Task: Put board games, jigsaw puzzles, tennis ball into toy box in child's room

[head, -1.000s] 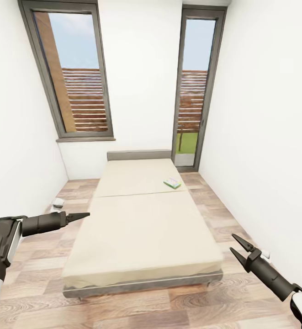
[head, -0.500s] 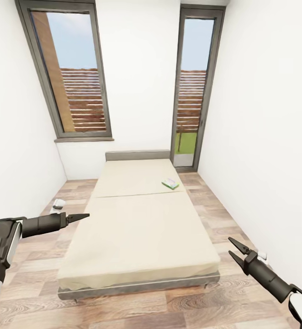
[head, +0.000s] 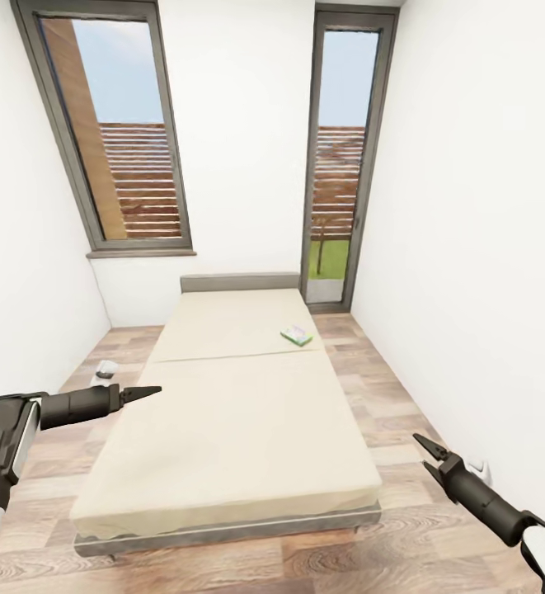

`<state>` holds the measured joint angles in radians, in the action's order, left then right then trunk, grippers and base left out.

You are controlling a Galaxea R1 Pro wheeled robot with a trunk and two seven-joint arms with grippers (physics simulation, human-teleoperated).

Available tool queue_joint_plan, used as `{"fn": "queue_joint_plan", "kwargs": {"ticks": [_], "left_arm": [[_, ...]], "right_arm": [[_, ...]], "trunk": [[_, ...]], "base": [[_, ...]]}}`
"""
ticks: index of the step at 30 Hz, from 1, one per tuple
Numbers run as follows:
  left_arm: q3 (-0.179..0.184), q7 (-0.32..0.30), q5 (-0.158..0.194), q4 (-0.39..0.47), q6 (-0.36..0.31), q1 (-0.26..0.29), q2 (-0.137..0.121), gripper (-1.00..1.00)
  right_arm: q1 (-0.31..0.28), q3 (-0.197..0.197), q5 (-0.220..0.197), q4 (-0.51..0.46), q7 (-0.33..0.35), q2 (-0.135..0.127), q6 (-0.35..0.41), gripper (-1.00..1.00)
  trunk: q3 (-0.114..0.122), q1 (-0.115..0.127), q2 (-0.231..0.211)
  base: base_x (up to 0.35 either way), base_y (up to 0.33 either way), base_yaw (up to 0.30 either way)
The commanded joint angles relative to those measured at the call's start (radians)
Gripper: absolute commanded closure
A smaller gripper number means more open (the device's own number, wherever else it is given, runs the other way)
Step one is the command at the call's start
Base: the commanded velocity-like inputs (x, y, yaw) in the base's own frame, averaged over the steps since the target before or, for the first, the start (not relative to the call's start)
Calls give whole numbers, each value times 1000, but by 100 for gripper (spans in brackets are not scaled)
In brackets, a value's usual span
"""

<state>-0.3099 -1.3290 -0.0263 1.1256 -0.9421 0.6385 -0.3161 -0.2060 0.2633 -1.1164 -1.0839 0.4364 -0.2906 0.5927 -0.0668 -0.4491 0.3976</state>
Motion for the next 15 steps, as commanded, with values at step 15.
{"fn": "queue_joint_plan", "kwargs": {"ticks": [15], "left_arm": [[-2,25,-4,-8,23,1,-1,-100]], "right_arm": [[-7,-62,212,-250,-196,12,20,-100]], "trunk": [[-2,-1,2]], "base": [[145,-262,0]]}}
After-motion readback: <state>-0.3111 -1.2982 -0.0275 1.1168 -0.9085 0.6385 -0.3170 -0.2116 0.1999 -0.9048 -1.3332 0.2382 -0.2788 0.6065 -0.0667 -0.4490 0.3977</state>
